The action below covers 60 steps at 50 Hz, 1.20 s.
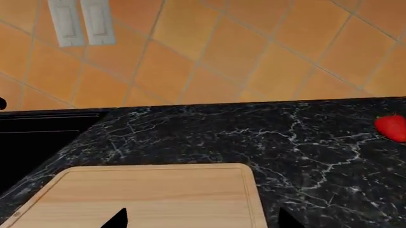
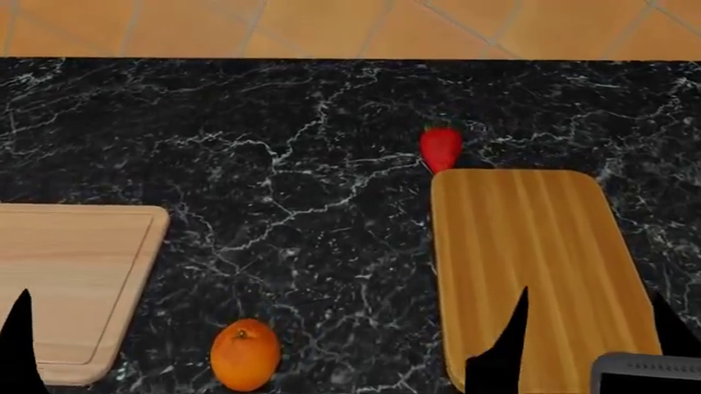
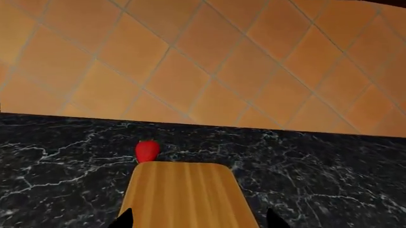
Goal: Place the tangerine and the strawberry on separate cutting boards.
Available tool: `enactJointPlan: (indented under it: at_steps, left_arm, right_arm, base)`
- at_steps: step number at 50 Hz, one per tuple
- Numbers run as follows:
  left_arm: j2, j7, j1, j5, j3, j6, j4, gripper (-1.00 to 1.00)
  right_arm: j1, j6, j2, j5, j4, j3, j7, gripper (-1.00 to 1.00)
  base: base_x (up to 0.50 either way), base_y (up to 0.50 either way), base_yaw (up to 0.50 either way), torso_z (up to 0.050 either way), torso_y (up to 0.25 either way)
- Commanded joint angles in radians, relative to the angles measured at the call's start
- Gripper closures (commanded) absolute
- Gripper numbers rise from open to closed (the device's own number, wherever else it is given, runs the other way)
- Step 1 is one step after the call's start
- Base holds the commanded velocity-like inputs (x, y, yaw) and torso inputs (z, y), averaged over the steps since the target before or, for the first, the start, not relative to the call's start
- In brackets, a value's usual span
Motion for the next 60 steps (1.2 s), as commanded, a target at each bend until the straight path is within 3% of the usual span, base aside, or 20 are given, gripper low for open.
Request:
enactJointPlan:
  at_steps: [1,20,24,26,27,29,31,32,34,35,50,56,60]
  left_arm:
    - [-0.001,-0.011,-0.020,-0.002,0.002,-0.034,0.021,-1.00]
    - [-0.017,0.022,-0.015,-0.040,-0.008,-0.012,0.020,-1.00]
    - [-0.069,0.116,-0.126,-0.191,-0.082,-0.191,0.102,-1.00]
    - [-0.068,0.165,-0.221,-0.337,-0.183,-0.378,0.162,-1.00]
    - [-0.064,0.119,-0.288,-0.487,-0.320,-0.519,0.166,-1.00]
    - [-0.139,-0.147,-0.291,-0.787,-0.385,-0.521,0.092,-1.00]
    - [-0.240,-0.447,-0.283,-1.087,-0.341,-0.424,0.030,-1.00]
    - [-0.285,-0.543,-0.265,-1.237,-0.312,-0.383,0.036,-1.00]
    - [-0.336,-0.564,-0.234,-1.537,-0.298,-0.353,0.067,-1.00]
    - [-0.351,-0.579,-0.234,-1.607,-0.267,-0.362,0.076,-1.00]
    - [-0.307,-0.497,-0.214,-1.585,-0.205,-0.435,0.129,-1.00]
    - [-0.257,-0.440,-0.199,-1.501,-0.203,-0.490,0.135,-1.00]
    - [-0.236,-0.428,-0.220,-1.390,-0.126,-0.499,0.117,-1.00]
  right_arm:
    - [0.011,0.006,-0.007,0.019,0.002,0.038,-0.007,-1.00]
    - [0.010,0.039,0.001,0.045,-0.031,0.036,-0.001,-1.00]
    - [0.013,0.030,0.007,0.059,-0.021,0.056,-0.014,-1.00]
    - [0.011,0.029,0.003,0.065,-0.023,0.059,-0.015,-1.00]
    - [0.007,0.027,0.005,0.064,-0.025,0.053,-0.014,-1.00]
    - [0.011,0.036,0.009,0.069,-0.031,0.062,-0.014,-1.00]
    - [0.012,0.038,0.010,0.072,-0.032,0.073,-0.013,-1.00]
    - [0.013,0.035,0.011,0.073,-0.029,0.076,-0.013,-1.00]
    - [0.005,0.033,0.009,0.073,-0.033,0.066,-0.008,-1.00]
    - [0.006,0.026,0.012,0.073,-0.023,0.057,-0.009,-1.00]
    - [-0.016,-0.030,0.017,0.064,0.032,0.008,0.002,-1.00]
    - [-0.026,-0.034,0.016,0.067,0.034,0.001,0.004,-1.00]
    - [-0.033,-0.036,0.017,0.070,0.033,-0.008,0.005,-1.00]
  base:
    - [0.50,0.00,0.00,0.000,0.000]
    - [0.44,0.00,0.00,0.000,0.001]
    - [0.00,0.00,0.00,0.000,0.000]
    - [0.00,0.00,0.00,0.000,0.000]
    - [0.00,0.00,0.00,0.000,0.000]
    - [0.00,0.00,0.00,0.000,0.000]
    - [0.00,0.00,0.00,0.000,0.000]
    - [0.00,0.00,0.00,0.000,0.000]
    - [0.00,0.00,0.00,0.000,0.000]
    - [0.00,0.00,0.00,0.000,0.000]
    - [0.00,0.00,0.00,0.000,0.000]
    - [0.00,0.00,0.00,0.000,0.000]
    - [0.00,0.00,0.00,0.000,0.000]
